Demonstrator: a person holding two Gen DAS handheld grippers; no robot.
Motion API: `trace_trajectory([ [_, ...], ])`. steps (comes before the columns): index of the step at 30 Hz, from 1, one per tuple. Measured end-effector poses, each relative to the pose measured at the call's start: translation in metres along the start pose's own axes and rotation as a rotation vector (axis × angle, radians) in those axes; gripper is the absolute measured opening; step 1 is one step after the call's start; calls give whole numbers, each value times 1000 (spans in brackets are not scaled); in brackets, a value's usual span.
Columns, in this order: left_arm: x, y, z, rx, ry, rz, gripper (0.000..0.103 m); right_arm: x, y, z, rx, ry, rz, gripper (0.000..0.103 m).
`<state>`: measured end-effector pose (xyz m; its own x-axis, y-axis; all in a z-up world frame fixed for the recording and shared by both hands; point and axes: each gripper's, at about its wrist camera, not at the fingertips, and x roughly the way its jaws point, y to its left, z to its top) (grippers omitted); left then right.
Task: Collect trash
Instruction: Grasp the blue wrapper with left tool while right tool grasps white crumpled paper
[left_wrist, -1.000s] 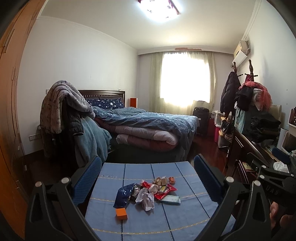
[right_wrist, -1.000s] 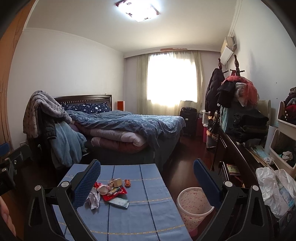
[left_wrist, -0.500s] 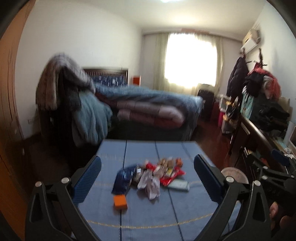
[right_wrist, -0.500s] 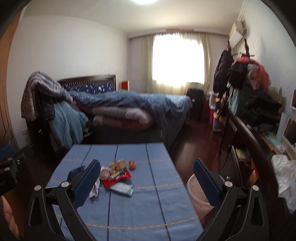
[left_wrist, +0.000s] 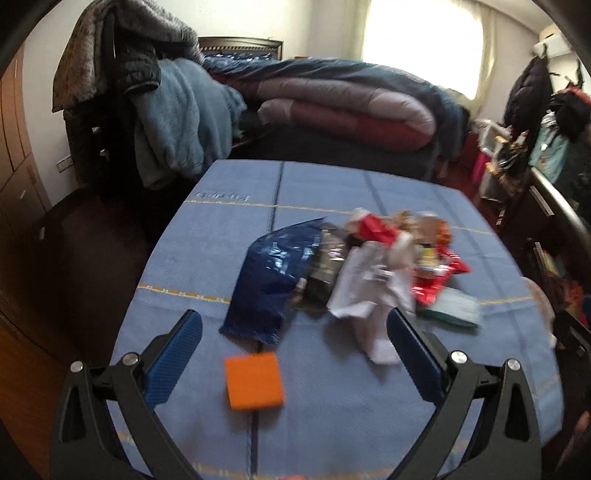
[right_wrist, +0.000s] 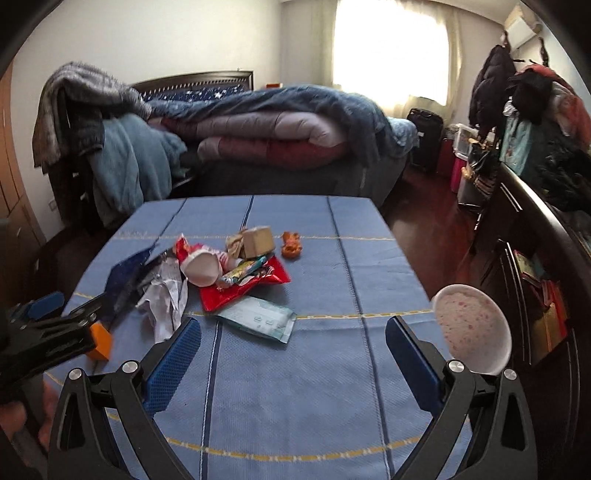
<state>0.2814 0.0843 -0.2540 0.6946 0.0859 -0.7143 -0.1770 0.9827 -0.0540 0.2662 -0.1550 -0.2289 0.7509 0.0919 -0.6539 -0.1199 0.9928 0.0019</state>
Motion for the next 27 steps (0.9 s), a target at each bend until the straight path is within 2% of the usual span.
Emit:
trace_trajectory([
  [3,24,16,7,-43,25,30,99,15,3,0,-21,12,8,100],
  [6,45,31,12,-67,64,25,99,23,5,0,-31,21,13,100],
  [9,63,33,14,-39,102,23,99,35,10,0,-39,42,22,100],
  [11,67,31,13,-15,107,28,95,42,13,0,-44,56,26,100],
  [13,68,27,15,16,95,42,80,47,16,-1,-49,66,41,100],
  [14,69,26,16,20,92,43,77,49,18,0,-51,69,53,100],
  [16,71,27,15,12,105,20,61,50,22,0,-55,67,69,100],
  [20,74,27,14,23,109,2,49,50,30,2,-79,52,75,100],
  [24,69,34,13,-8,87,-49,27,55,42,7,-83,53,127,99],
  [27,57,42,14,-36,44,-71,25,64,53,11,-72,73,213,93],
])
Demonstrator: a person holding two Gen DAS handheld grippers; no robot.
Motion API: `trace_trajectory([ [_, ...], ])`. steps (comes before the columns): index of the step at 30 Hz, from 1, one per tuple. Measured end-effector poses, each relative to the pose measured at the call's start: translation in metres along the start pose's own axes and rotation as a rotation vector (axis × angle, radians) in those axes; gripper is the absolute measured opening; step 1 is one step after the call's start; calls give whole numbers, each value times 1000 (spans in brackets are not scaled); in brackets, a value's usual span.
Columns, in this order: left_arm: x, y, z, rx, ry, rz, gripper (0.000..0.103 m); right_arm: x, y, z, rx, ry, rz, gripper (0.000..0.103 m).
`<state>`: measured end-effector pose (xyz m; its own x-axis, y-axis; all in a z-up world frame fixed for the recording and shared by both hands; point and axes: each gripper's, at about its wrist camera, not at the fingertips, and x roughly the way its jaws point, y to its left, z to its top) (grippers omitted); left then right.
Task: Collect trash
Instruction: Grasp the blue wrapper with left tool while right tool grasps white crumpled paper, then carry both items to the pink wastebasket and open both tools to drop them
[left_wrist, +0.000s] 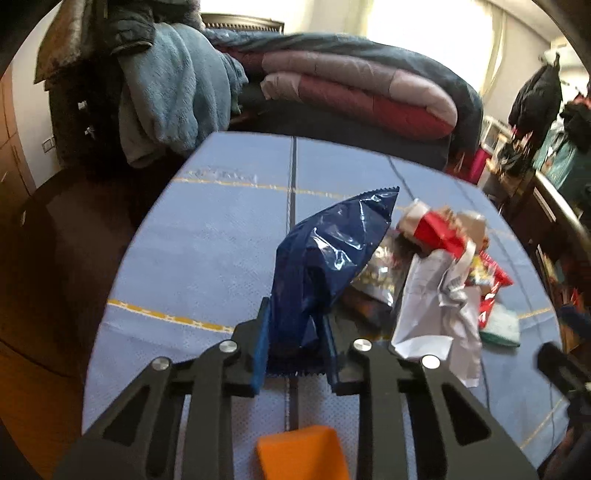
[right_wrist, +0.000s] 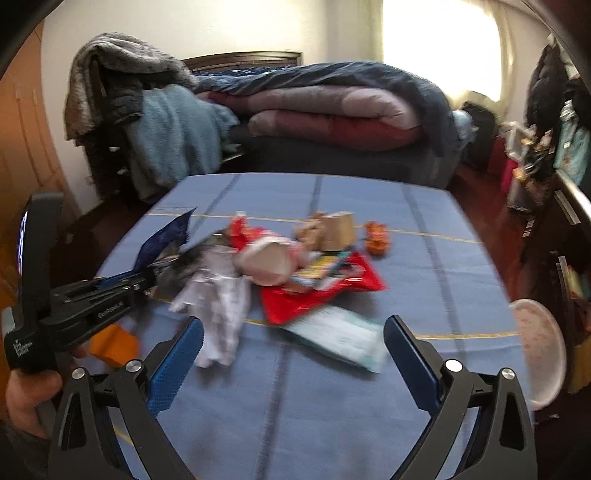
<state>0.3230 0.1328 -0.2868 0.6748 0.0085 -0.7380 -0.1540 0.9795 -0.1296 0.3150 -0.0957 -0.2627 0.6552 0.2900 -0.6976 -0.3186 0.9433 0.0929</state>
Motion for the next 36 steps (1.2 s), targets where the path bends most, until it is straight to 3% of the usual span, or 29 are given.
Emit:
trace_trajectory([
  [8,-40,34,3,-95,-110,53,25,45,35,4,3,114,142,70],
  [14,-52,55,-1,-140,-121,73,25,68,57,6,-20,153,163,68],
  [17,-55,55,-1,-136,-119,70,25,75,61,5,-33,172,157,39],
  [20,-58,55,-3,-132,-122,64,25,69,62,5,-54,153,138,23],
  [28,-79,26,-1,-91,-148,37,25,28,48,6,-60,87,145,23],
  [36,-102,-28,2,-9,-163,-27,25,-9,10,3,10,38,102,23],
])
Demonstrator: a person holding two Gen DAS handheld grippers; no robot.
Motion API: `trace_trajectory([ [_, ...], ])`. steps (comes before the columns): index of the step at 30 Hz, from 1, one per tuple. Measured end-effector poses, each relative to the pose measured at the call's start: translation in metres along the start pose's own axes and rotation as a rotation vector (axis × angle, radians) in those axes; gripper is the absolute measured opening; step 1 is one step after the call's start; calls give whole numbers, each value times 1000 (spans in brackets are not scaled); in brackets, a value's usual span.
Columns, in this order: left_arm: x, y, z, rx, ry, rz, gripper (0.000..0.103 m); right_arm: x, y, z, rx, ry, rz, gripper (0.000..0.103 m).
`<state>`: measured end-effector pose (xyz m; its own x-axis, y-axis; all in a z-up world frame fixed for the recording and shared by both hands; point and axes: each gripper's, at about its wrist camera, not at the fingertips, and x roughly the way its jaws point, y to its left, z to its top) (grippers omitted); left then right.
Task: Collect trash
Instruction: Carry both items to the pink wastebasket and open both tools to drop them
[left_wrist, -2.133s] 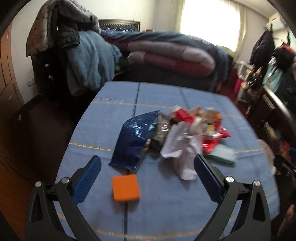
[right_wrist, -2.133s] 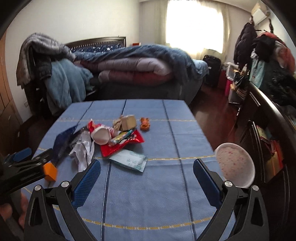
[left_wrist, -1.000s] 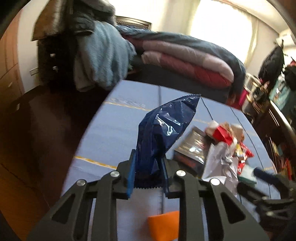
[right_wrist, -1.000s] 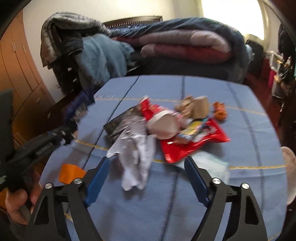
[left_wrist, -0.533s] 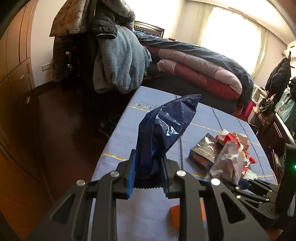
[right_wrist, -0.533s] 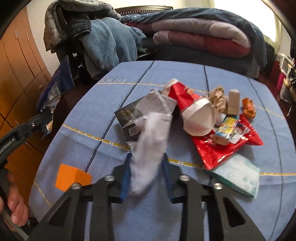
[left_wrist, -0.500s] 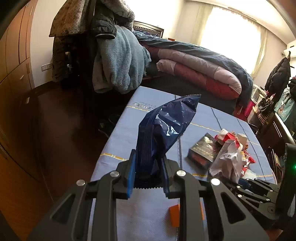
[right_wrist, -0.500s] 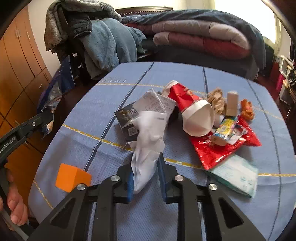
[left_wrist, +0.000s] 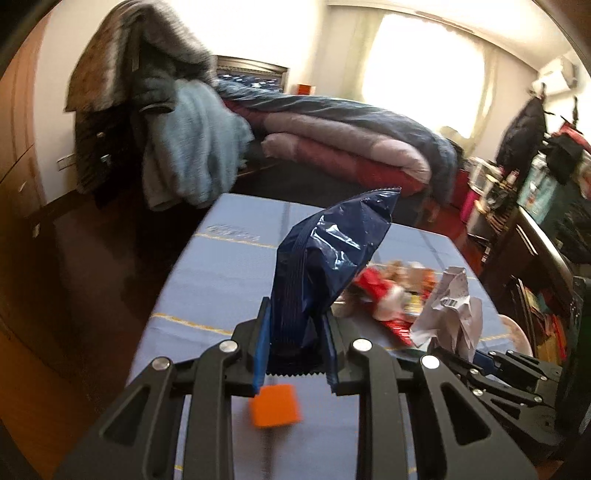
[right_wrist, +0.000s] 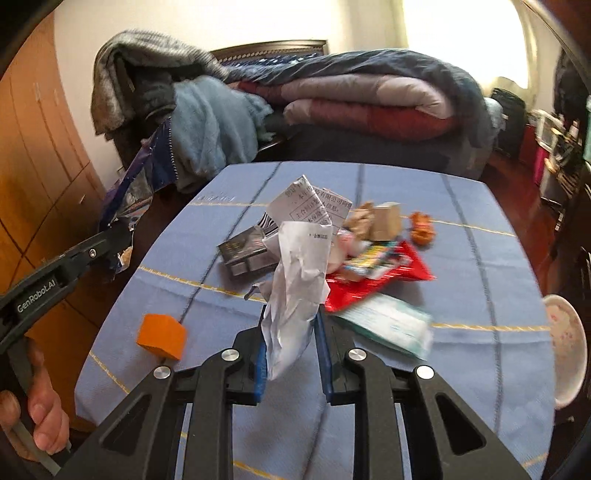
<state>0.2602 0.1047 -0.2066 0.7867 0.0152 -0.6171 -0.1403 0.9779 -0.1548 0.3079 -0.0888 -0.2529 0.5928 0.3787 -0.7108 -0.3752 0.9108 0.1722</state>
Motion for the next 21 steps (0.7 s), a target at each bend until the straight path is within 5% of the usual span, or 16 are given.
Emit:
trace_trajectory([
  [10,3,-125,-3,185,-4,-162,26,-60,-101,-26,176,-74,-158,23],
  [21,39,-265,-17,342,98,-394,26,-109,-229,-67,427,-137,-355,23],
])
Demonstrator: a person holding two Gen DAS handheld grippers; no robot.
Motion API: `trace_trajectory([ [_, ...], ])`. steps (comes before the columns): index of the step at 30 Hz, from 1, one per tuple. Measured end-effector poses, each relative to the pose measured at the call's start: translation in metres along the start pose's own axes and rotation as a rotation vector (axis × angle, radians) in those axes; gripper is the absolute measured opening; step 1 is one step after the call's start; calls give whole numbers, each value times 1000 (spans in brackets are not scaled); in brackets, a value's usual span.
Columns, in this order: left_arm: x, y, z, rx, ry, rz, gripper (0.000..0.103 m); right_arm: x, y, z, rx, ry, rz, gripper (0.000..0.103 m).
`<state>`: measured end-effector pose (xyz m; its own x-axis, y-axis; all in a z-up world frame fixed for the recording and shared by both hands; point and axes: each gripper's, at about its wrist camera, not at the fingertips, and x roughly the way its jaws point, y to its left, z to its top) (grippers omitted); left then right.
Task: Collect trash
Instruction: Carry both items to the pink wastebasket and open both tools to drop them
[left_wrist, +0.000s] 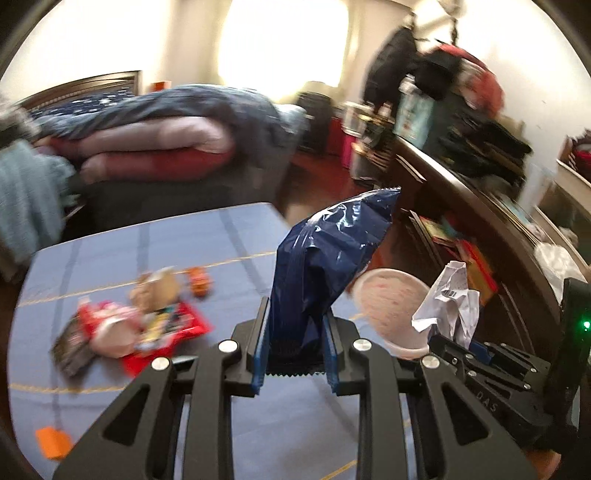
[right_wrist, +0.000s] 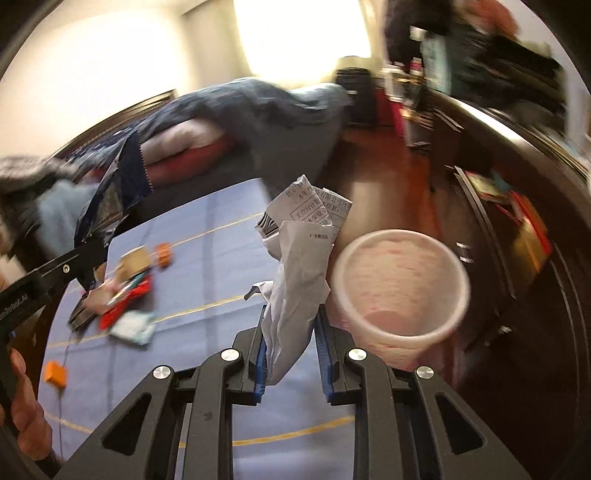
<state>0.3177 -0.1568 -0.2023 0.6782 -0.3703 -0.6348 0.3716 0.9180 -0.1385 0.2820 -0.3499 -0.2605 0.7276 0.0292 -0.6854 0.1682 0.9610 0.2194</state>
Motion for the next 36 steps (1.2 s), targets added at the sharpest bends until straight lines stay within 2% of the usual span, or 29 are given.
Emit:
trace_trajectory([
  [6,58,-62,13,73,62,-106,26,2,-59,-2,90,-9,-78,23],
  [12,112,-110,19,140,118,-135,26,17,-95,3,116,-11,-120,23],
  [19,174,-136,18,174,213,-168,26,59,-131,12,163,34,-113,23],
  [23,207,-140,19,157,278,-198,28,84,-143,15,169,56,-107,24],
  [26,229,-141,21,136,326,-227,35,103,-150,15,169,89,-102,31],
  [30,245,-142,24,130,328,-224,45,119,-156,13,171,107,-128,39],
  [33,251,-141,27,102,344,-263,56,123,-160,12,177,113,-141,44],
  [36,250,-141,29,92,343,-281,59,122,-161,10,182,115,-146,46],
])
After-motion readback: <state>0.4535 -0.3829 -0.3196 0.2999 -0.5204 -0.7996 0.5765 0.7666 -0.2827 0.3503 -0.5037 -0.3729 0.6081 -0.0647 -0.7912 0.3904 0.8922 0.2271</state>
